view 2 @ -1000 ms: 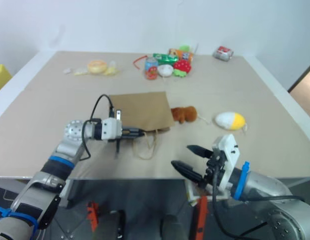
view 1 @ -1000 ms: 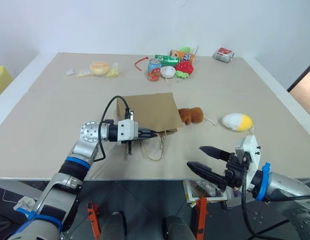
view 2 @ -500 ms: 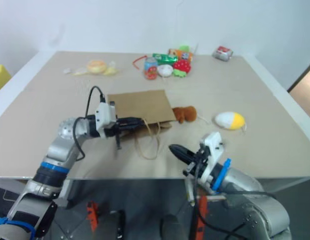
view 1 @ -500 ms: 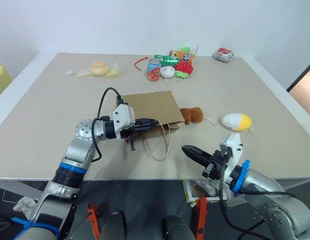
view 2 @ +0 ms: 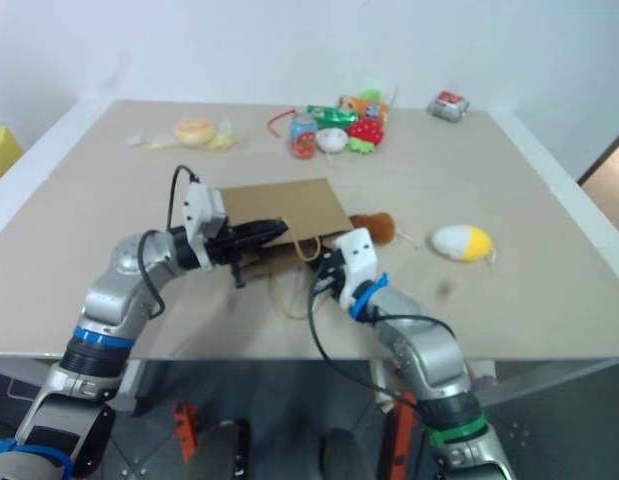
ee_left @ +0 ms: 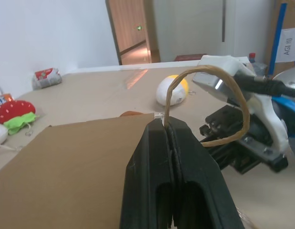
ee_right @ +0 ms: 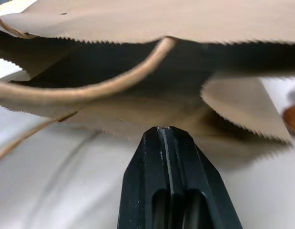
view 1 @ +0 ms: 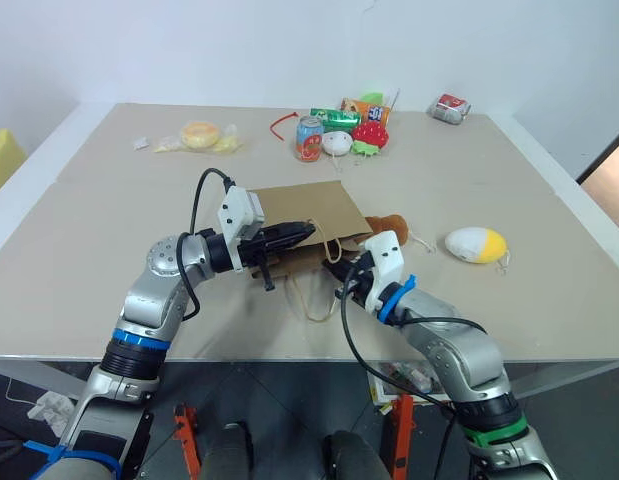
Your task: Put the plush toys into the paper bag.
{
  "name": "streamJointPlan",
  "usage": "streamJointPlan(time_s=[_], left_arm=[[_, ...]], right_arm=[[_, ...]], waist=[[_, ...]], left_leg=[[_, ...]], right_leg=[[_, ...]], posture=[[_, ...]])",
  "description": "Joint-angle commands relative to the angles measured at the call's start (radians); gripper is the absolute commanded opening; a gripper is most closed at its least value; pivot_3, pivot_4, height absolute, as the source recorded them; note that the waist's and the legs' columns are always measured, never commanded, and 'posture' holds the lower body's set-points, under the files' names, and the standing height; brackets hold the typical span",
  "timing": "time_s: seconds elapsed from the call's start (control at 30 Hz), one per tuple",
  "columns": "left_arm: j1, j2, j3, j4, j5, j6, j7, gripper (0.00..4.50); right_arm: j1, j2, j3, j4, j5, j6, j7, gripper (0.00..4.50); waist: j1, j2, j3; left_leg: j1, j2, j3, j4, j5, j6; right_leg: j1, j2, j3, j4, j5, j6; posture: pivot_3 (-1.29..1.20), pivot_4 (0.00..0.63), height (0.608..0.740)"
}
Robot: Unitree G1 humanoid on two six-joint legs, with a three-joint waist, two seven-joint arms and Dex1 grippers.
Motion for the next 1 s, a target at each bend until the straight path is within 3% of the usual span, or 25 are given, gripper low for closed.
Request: streamJointPlan(time_s=[0.03,0.3,0.63,0.77,1.0], left_arm=[[-0.026,-0.004,0.026,-0.055,-0.031,0.05,0.02,0.0],[-0.043,-0.035,0.05,-0.057,-0.013,0.023,0.074,0.0],[-0.135,-0.111,0.125,0.053,0.058,0.038,0.326,0.0],[-0.151,-0.124,0.128,0.05,0.039,0.039,0.331,0.0],[-0.081,-0.138,0.073,-0.081,0.058,-0.151,0.237,0.0]], right_arm=[[-0.137,0.085,0.066,0.117,-0.102,-0.065,-0.028,0.03],[-0.186,0.151,0.104,0.232,-0.192,-0.03,-0.063,0.03],[-0.182,0.174,0.062,0.247,-0.213,-0.037,-0.068,0.03],[-0.174,0.177,0.058,0.242,-0.225,-0.034,-0.064,0.03],[-0.163,0.187,0.05,0.236,-0.23,-0.029,-0.068,0.03]], waist=[[-0.001,0.0,0.0],[-0.002,0.0,0.0],[-0.001,0.0,0.0],[-0.003,0.0,0.0],[-0.003,0.0,0.0]], left_leg=[[0.0,0.0,0.0,0.0,0.0,0.0],[0.0,0.001,-0.002,0.0,0.0,0.0],[0.0,0.001,-0.003,0.0,0.0,0.0],[0.0,0.001,-0.003,0.0,0.0,0.0],[0.0,0.001,-0.003,0.0,0.0,0.0]], right_leg=[[0.0,0.0,0.0,0.0,0.0,0.0],[-0.001,0.002,0.0,0.002,0.0,0.0],[-0.001,0.003,0.0,0.002,0.0,0.001],[-0.001,0.003,0.0,0.002,0.0,0.001],[-0.001,0.003,0.0,0.002,0.0,0.001]], posture=[[0.0,0.15,0.74],[0.0,0.15,0.74],[0.0,0.15,0.74],[0.0,0.15,0.74],[0.0,0.15,0.74]])
